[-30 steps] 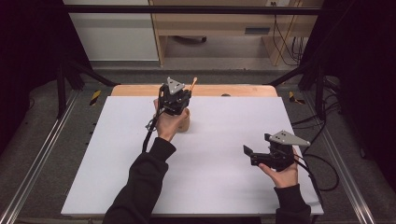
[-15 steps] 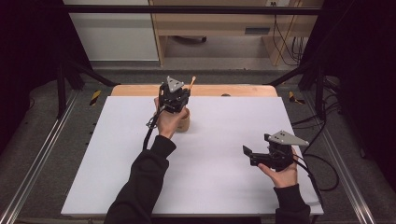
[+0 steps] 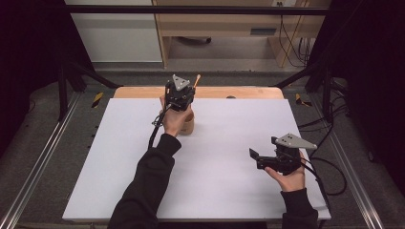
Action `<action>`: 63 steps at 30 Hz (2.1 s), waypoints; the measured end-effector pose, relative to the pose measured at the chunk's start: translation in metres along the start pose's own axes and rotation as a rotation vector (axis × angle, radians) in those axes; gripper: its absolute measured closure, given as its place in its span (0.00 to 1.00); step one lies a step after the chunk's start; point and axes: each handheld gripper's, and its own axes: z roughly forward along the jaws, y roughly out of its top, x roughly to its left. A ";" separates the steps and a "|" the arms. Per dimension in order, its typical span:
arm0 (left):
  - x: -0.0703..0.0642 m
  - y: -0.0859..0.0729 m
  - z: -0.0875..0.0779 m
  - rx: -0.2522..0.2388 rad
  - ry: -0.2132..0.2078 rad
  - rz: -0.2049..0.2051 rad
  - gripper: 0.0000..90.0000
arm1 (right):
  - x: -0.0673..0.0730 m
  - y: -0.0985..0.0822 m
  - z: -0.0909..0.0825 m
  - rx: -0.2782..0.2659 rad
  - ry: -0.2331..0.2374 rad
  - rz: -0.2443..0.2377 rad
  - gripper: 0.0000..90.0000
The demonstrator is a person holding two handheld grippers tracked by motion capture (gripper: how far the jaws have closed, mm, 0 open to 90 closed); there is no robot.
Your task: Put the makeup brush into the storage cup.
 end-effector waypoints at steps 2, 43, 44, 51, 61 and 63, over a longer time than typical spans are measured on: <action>0.000 -0.002 0.004 0.002 0.002 0.003 0.91 | 0.000 0.000 0.001 0.003 0.000 -0.001 0.09; 0.002 -0.038 0.027 0.053 0.024 0.003 0.91 | 0.001 -0.002 0.004 0.010 0.002 0.001 0.09; 0.003 -0.038 0.027 0.057 0.023 0.009 0.91 | 0.001 -0.002 0.004 0.010 0.002 0.001 0.09; 0.002 -0.044 0.025 0.066 0.027 0.013 0.91 | 0.001 -0.002 0.003 0.008 0.004 0.002 0.09; 0.000 -0.053 0.018 0.083 0.024 0.028 0.91 | 0.001 -0.001 0.002 0.002 0.005 0.005 0.09; -0.001 -0.055 0.017 0.087 0.016 0.022 0.91 | 0.001 -0.001 0.001 0.001 0.005 0.008 0.09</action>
